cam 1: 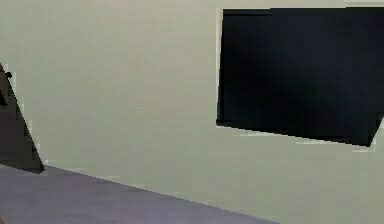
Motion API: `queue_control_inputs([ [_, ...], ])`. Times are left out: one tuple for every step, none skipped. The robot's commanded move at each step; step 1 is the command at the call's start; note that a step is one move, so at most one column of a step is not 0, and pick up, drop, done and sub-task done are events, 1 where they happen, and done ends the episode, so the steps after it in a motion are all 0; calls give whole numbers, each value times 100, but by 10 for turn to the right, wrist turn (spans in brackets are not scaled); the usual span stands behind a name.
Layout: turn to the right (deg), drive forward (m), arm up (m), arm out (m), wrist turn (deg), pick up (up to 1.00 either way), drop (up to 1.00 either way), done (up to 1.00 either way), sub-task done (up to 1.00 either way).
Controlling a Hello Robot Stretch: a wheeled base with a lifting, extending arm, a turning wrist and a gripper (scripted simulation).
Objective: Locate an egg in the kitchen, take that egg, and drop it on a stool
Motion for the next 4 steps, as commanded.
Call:
queue_control_inputs([
  [0,65,0,0,0,0,0,0,0],
  [-450,0,0,0,0,0,0,0,0],
  [-240,0,0,0,0,0,0,0,0],
  [0,45,0,0,0,0,0,0,0],
])
